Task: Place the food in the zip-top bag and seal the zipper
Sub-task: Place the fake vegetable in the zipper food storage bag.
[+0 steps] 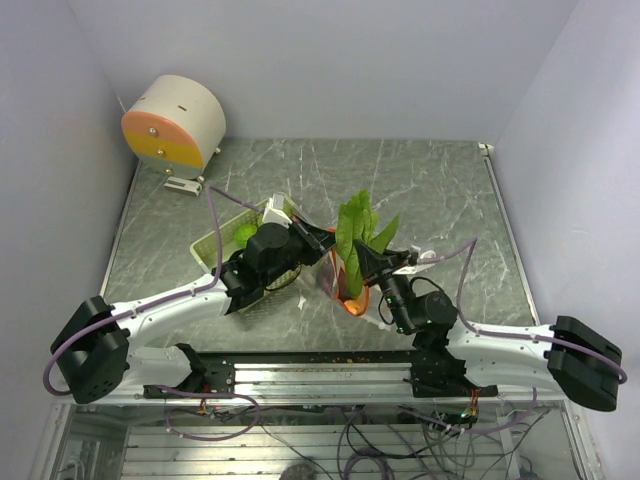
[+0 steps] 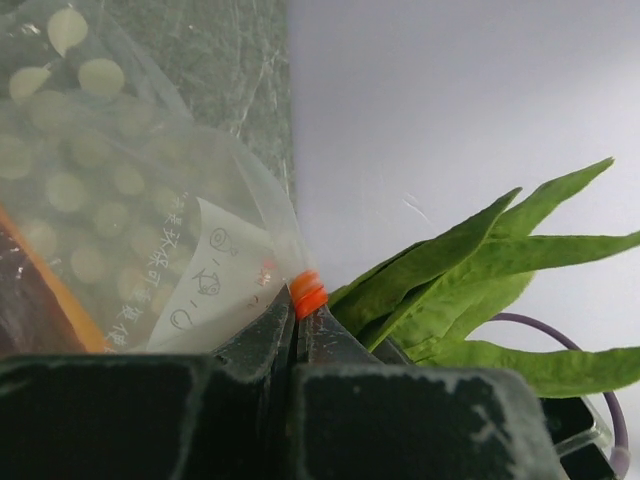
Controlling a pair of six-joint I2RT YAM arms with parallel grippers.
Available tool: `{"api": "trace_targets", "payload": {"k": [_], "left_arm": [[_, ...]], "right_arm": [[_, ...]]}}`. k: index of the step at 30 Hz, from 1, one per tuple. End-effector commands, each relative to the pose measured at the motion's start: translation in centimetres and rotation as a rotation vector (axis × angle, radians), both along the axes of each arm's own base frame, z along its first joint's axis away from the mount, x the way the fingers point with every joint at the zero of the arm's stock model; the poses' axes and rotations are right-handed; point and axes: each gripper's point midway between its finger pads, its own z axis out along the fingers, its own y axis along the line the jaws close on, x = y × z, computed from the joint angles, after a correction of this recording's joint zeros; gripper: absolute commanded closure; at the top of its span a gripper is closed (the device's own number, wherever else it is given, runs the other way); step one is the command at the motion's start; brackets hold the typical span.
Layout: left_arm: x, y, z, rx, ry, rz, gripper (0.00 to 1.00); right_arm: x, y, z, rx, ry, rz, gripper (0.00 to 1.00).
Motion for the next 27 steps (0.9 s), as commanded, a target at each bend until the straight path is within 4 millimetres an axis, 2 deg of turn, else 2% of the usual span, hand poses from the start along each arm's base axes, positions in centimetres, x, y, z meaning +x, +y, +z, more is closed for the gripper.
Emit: {"api": "trace_targets", "payload": {"k": [1, 9, 11, 18, 27], "left_arm": [[-0.8, -0.7, 6.8, -0.16, -0.108, -0.043, 0.93], [-1.1, -0.7, 7.7, -0.204, -0.089, -0.054, 0.93], [-1.4, -1.3, 7.6, -0.245, -0.051, -0.079, 0.93], [-2.9, -4.3, 9.6, -0.434, 0.059, -0.247, 0.93], [-2.5, -3.6, 9.7, -0.43, 0.066, -0.198, 0.93]], "right_arm": [[0.3, -1.4, 2.4, -0.081, -0.14, -0.117, 1.0], [0.0, -3.6, 5.5, -0.018, -0.249, -0.242, 1.0], [0.2, -3.4, 6.1, -0.027, -0.284, -0.262, 1.0], [0.2, -1.3, 7.8, -0.067, -0.374, -0.265, 1.0], [-0.9, -1.9, 11.5, 0.045, -0.443, -0.236, 1.0]]}}
